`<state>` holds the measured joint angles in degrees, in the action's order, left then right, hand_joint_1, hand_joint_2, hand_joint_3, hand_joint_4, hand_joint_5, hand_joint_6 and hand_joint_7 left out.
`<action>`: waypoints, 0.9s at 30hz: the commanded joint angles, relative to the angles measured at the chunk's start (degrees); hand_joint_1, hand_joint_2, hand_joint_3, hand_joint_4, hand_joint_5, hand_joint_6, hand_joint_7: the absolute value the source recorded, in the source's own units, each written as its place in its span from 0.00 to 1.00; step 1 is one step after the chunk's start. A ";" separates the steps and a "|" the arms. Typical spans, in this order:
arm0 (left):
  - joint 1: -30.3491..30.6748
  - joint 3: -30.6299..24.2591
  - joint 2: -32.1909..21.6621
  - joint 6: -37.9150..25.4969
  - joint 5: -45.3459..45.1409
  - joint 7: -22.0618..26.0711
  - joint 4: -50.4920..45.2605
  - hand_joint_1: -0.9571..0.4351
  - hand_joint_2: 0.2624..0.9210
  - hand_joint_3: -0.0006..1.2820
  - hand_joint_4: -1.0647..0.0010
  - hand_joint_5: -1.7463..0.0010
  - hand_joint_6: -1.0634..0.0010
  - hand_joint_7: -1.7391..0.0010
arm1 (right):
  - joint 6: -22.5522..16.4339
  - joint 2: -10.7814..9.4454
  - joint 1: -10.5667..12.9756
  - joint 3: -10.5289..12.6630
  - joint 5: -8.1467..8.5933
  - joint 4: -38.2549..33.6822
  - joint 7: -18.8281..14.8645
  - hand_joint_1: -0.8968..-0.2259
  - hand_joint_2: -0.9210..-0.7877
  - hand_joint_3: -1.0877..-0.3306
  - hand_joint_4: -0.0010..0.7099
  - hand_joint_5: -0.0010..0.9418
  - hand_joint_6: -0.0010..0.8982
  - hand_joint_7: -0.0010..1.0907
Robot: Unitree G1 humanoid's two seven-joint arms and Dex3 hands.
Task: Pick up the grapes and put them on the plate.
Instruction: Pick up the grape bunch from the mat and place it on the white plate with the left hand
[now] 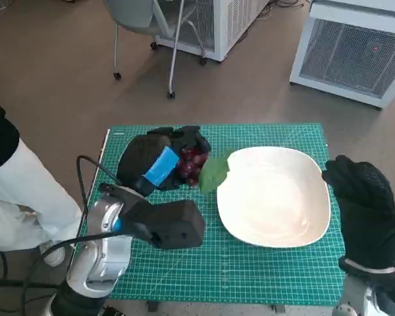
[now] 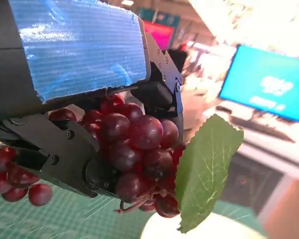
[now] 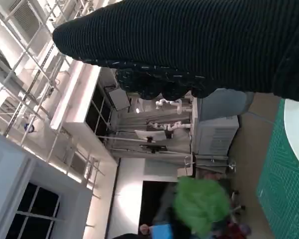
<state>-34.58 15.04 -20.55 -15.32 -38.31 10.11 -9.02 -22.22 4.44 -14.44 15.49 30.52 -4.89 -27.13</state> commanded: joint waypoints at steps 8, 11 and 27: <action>-2.45 0.49 1.72 3.31 0.59 0.00 1.78 0.69 0.94 0.01 0.19 0.41 0.29 0.43 | 0.28 -0.05 1.18 -0.01 -0.57 -0.39 0.35 0.80 0.00 0.75 0.74 0.56 0.33 0.77; -4.04 1.77 2.83 3.02 -0.01 0.65 2.39 0.69 0.94 0.01 0.21 0.39 0.29 0.44 | 0.29 0.03 1.26 0.09 -0.63 -0.33 0.35 0.80 0.00 0.75 0.74 0.56 0.33 0.77; -17.42 10.16 12.49 5.07 -2.19 1.17 15.17 0.69 0.62 0.45 0.46 0.21 0.44 0.25 | 0.34 0.20 2.13 0.46 -0.33 0.64 0.26 0.80 0.00 0.75 0.74 0.56 0.33 0.76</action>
<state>-48.83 23.80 -9.85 -11.82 -40.14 11.86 3.18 -22.24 4.45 -13.93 15.65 30.15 -4.26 -27.12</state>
